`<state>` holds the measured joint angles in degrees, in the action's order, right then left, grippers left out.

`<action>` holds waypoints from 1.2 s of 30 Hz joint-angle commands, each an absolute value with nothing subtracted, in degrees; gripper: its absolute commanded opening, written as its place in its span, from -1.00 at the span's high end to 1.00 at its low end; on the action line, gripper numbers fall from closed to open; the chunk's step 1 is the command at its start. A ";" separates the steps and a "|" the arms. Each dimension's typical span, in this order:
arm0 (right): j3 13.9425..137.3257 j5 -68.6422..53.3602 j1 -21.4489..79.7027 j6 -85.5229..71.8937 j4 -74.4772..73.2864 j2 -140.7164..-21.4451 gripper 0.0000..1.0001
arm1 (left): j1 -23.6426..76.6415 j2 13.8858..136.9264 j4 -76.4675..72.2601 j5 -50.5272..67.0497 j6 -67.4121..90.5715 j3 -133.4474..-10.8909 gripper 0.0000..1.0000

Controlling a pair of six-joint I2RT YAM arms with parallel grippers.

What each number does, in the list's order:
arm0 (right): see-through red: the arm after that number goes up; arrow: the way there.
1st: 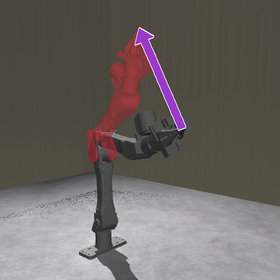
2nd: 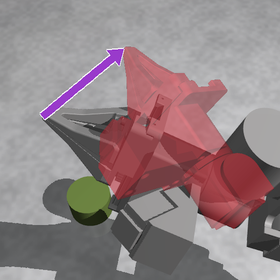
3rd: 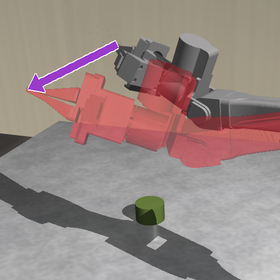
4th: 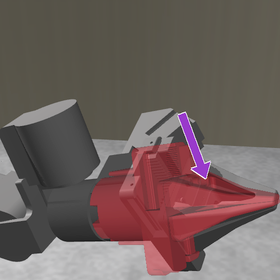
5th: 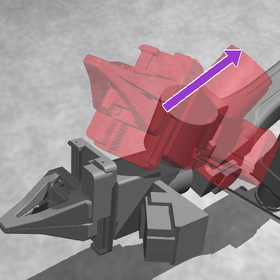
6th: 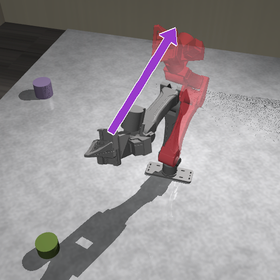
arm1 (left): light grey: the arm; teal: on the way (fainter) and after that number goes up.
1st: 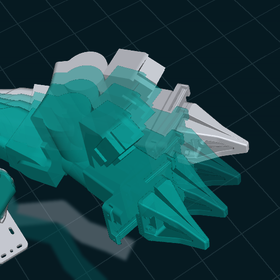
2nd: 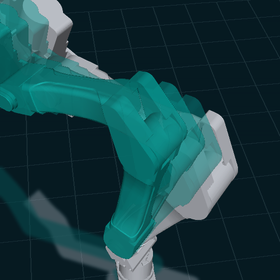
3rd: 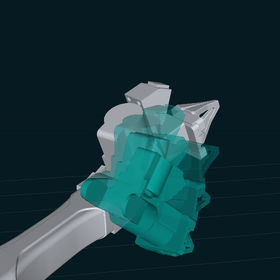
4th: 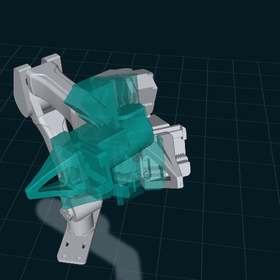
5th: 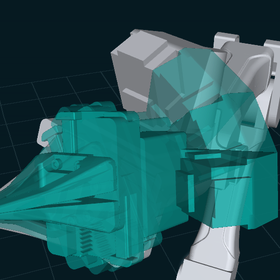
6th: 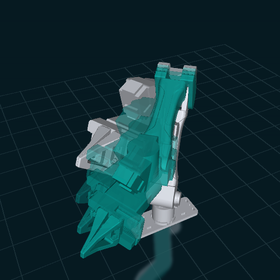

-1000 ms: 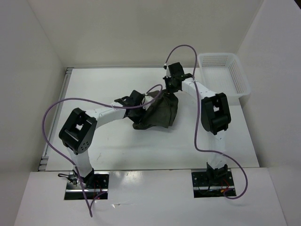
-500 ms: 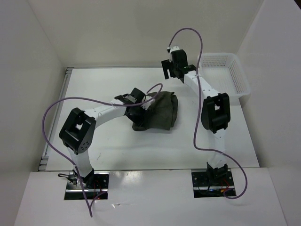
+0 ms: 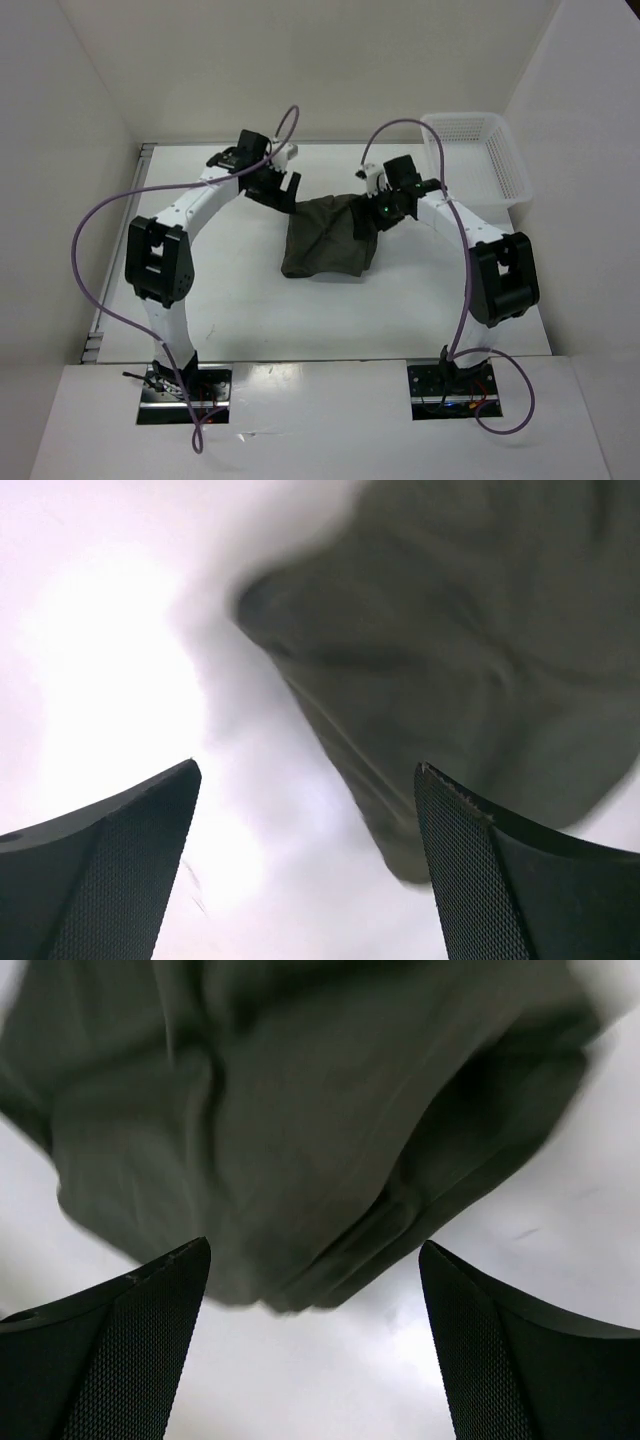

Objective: Fold and stack the shorts
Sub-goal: Fold the shorts

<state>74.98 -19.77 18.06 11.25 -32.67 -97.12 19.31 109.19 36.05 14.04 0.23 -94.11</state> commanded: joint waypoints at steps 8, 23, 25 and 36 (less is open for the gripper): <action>65.30 -33.92 15.82 8.17 -35.42 -95.45 -0.79 | 15.64 126.03 37.09 26.01 0.00 -107.14 -0.90; 60.99 -38.06 15.82 0.53 -24.52 -100.72 -0.21 | 15.12 130.43 36.56 27.33 0.00 -108.28 0.09; 61.00 -38.06 15.82 -1.66 -22.60 -102.21 0.12 | 15.12 130.43 36.56 26.81 0.00 -108.28 0.19; 59.85 -36.56 9.60 10.53 -30.06 -101.78 1.00 | 11.52 131.04 36.56 17.42 0.00 -113.64 0.97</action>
<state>60.40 -37.17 13.52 3.33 -26.39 -102.69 13.93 129.93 37.78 22.81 0.43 -110.13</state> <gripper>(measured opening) 0.012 0.024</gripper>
